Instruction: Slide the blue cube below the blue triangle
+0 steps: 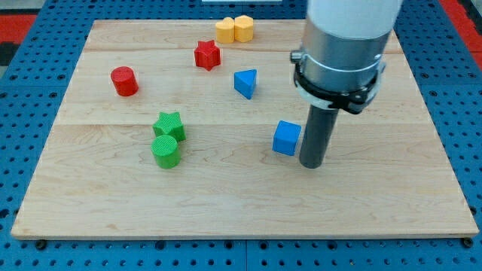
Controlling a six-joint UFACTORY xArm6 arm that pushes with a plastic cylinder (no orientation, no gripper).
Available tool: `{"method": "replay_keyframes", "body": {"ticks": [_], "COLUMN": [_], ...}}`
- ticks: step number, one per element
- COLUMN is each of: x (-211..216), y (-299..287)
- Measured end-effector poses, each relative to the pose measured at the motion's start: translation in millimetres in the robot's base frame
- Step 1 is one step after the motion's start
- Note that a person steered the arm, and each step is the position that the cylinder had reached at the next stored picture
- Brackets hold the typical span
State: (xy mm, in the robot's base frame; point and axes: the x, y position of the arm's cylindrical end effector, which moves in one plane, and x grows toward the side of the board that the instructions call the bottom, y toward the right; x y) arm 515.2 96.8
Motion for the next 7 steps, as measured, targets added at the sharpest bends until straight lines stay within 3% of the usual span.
{"method": "replay_keyframes", "body": {"ticks": [4, 6, 7], "x": [-34, -37, -43], "y": [-63, -12, -15]}}
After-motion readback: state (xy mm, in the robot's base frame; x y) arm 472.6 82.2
